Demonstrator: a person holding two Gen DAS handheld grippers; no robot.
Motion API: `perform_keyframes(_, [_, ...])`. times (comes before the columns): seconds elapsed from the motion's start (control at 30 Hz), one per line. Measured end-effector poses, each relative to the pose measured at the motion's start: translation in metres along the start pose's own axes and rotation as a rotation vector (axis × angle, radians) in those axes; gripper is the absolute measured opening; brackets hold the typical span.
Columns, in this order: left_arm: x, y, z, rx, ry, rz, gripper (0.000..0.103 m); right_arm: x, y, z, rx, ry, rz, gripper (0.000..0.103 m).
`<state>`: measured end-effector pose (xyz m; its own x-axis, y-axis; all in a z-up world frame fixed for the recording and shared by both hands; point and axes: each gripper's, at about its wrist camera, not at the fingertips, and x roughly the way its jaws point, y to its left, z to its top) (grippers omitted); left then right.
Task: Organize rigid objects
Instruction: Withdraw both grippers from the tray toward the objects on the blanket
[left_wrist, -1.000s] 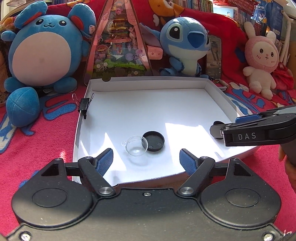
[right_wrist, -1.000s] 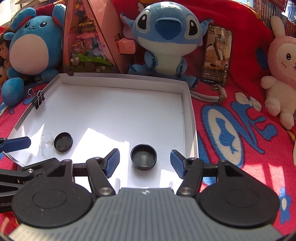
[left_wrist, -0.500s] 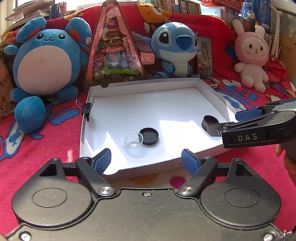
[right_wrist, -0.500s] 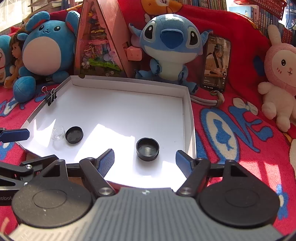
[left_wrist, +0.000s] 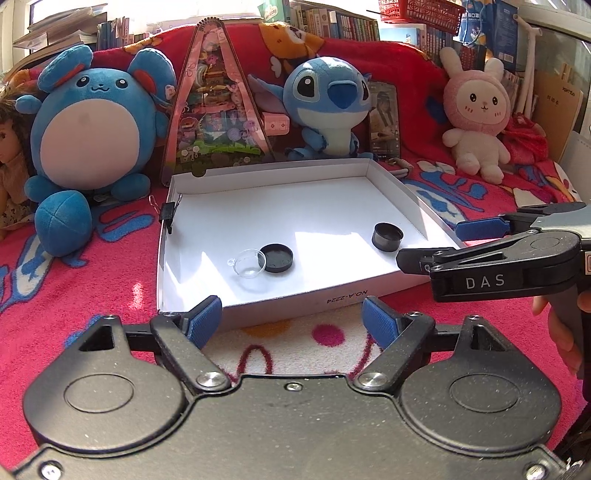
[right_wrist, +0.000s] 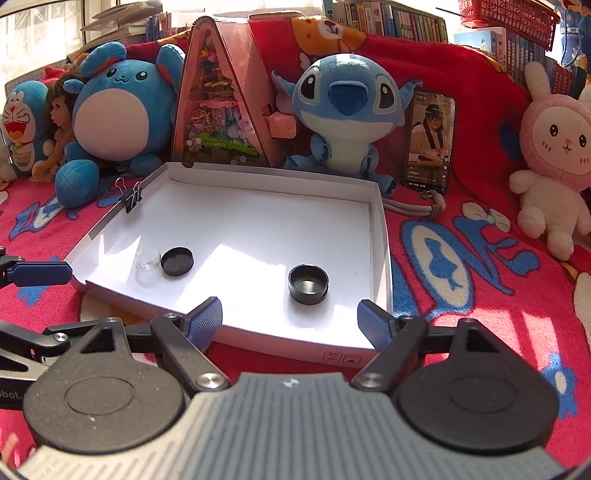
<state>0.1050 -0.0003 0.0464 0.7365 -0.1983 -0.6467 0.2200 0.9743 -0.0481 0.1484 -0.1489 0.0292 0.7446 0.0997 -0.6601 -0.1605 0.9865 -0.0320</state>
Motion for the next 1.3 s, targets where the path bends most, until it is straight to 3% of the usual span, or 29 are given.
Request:
perform_keyframes(0.73, [-0.031, -0.011, -0.038, -0.003, -0.008, -0.026, 0.083, -0.037, 0.005, -0.041, -0.004, -0.058, 0.03, 0.092])
perform_keyframes(1.3, [-0.047, -0.004, -0.057, -0.04, -0.022, -0.005, 0.083, -0.053, 0.01, -0.066, 0.004, -0.081, 0.028, 0.093])
